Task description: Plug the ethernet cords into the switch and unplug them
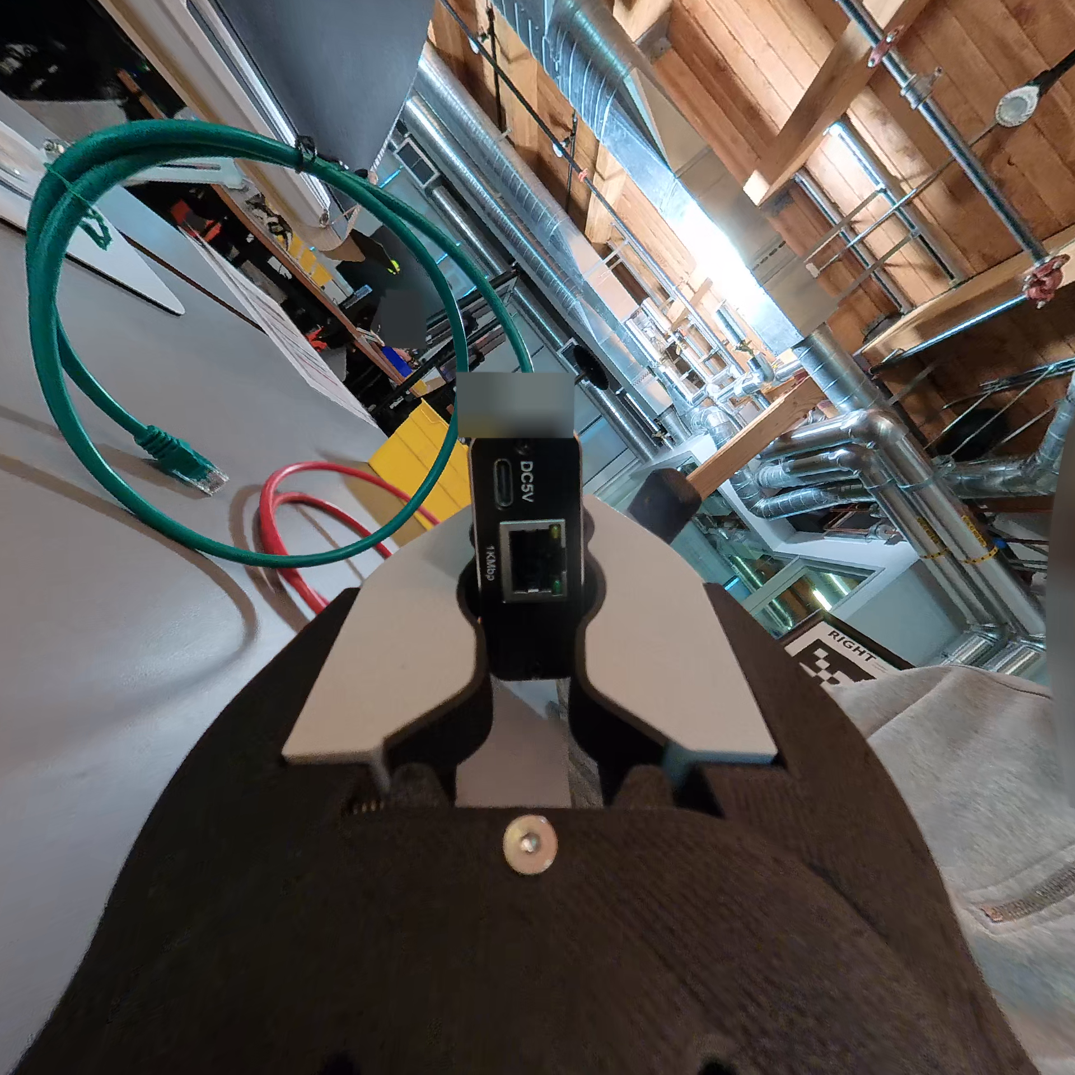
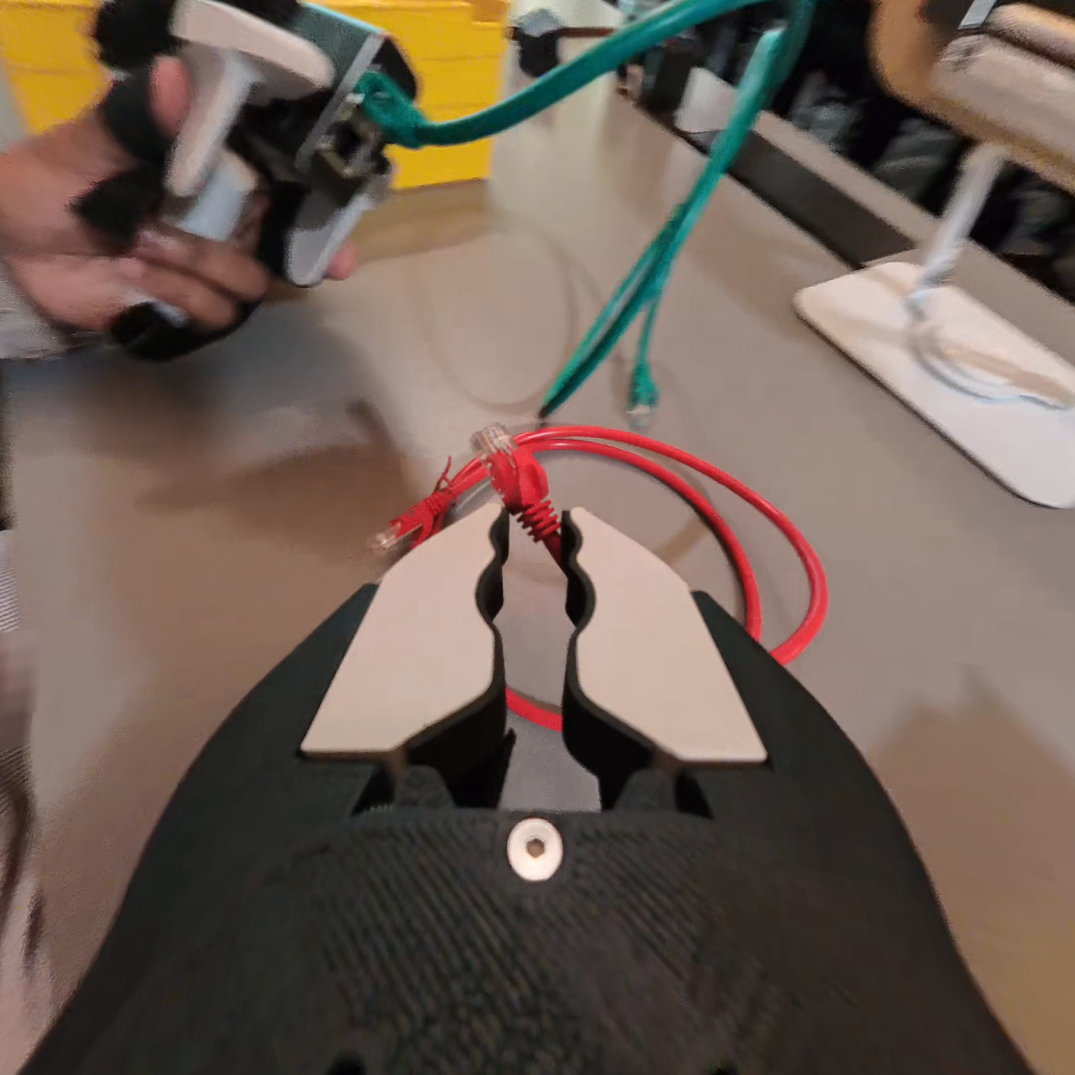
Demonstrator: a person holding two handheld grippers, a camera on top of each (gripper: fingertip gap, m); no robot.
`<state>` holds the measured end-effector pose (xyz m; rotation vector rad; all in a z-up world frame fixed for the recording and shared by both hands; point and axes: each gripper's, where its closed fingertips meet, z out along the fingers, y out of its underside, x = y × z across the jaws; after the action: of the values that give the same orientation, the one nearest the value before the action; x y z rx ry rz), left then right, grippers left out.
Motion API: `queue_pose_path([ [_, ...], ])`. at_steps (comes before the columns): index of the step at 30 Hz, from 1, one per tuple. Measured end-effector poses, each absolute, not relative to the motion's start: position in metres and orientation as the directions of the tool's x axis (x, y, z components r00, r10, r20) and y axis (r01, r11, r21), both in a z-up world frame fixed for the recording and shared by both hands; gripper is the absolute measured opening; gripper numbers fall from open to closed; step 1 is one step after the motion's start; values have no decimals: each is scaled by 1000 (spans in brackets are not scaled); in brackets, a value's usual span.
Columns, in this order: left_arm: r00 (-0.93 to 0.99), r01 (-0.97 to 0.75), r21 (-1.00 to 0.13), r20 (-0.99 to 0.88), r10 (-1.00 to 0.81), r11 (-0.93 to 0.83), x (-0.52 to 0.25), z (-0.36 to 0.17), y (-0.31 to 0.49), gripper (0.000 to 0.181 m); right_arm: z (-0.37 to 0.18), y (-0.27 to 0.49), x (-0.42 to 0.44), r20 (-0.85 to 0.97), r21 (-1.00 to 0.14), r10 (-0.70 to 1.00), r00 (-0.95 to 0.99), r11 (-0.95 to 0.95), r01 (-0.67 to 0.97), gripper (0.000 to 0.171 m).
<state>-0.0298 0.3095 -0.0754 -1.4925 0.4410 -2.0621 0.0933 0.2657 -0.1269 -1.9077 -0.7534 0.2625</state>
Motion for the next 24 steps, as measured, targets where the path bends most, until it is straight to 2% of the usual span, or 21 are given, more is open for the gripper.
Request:
queue_pose_path([
  [4, -207, 245, -572, 758, -618, -783, -18, -77, 304, 26, -115, 276, 105, 396, -830, 428, 812, -211, 516, 16],
  [9, -255, 202, -542, 775, -578, -816, 5, -79, 282, 26, -106, 269, 78, 647, -705, 353, 675, -60, 707, 16],
  [12, -278, 155, -523, 791, -545, -838, 19, -83, 269, 25, -103, 263, 60, 770, -592, 311, 558, 19, 806, 16],
  [16, -280, 119, -506, 808, -518, -854, 30, -90, 259, 26, -103, 259, 51, 834, -511, 269, 483, 45, 858, 16],
  [24, -285, 132, -492, 813, -508, -861, 27, -90, 263, 25, -97, 255, 44, 841, -513, 250, 480, 83, 854, 13],
])
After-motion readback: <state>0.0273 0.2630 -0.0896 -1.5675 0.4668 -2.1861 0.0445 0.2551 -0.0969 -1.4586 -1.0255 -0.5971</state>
